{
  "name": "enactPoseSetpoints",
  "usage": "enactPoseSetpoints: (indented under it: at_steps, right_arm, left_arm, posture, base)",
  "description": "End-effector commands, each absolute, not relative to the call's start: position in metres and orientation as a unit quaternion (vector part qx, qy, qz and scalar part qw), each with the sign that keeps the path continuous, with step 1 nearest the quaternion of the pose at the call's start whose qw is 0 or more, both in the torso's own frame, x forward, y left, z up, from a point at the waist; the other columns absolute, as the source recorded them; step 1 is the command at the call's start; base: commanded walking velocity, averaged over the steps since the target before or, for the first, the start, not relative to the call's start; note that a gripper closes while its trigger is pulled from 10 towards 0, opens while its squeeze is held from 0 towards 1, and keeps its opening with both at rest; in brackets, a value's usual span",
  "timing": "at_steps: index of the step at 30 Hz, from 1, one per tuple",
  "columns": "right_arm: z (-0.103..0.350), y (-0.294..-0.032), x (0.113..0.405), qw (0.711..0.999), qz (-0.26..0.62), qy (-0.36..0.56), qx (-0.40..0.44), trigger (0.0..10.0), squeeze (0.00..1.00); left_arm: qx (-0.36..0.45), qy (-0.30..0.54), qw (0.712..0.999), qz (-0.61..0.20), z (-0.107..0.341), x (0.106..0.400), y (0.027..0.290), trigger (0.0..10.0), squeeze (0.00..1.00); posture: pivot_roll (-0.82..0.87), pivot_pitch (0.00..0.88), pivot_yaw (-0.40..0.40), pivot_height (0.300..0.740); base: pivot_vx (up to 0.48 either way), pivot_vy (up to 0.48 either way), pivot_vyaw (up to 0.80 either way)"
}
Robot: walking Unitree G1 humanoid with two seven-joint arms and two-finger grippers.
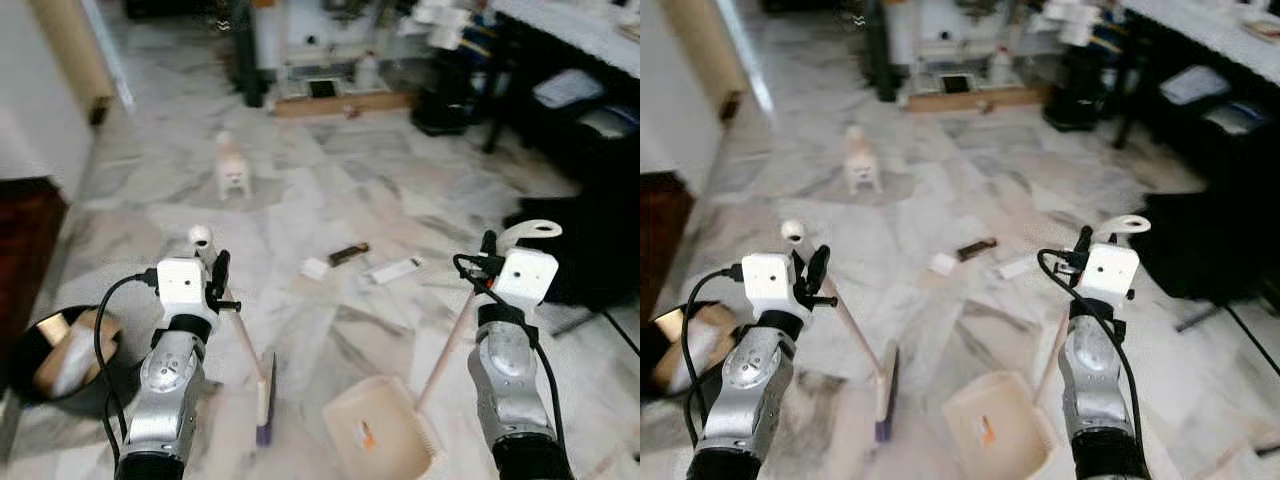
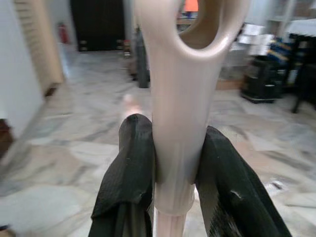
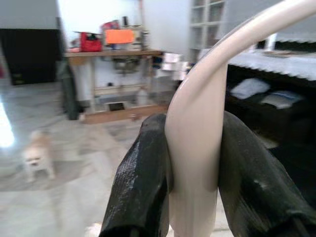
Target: Sweep floor
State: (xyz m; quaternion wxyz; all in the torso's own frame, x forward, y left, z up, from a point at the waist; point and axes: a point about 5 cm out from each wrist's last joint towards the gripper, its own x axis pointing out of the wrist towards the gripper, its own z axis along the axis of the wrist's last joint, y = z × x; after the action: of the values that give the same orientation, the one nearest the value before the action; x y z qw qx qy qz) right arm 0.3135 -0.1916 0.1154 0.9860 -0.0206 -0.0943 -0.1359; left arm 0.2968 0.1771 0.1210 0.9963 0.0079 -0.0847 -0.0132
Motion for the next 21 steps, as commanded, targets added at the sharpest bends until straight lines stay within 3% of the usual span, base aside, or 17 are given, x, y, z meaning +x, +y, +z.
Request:
enactPoseSetpoints:
  at_steps: [1,12,21]
  right_arm:
    - [0.1291,-0.195,0.316,0.982,-0.142,-0.127,-0.011,10.0,0.0]
    - [0.1298,-0.1942,0.317,0.983,-0.136,-0.125,-0.023,10.0,0.0]
    - [0.1297,-0.1935,0.3158,0.983,-0.132,-0.129,-0.02,10.0,0.0]
  left_arm:
    - [0.007,-0.109,0.994,-0.015,0.1324,0.2989,0.1752,10.0,0.0]
    - [0.005,-0.108,0.994,-0.013,0.1321,0.2987,0.1753,10.0,0.0]
    - [0.005,-0.108,0.994,-0.012,0.1319,0.2984,0.1751,10.0,0.0]
  posture:
    - [0.03,0.066,-0.02,0.74]
    - [0.03,0.07,-0.023,0.74]
    - [0.03,0.07,-0.025,0.74]
  base:
    - [0.416,0.0,0.0]
    - [0.392,0.0,0.0]
    - [0.379,0.0,0.45]
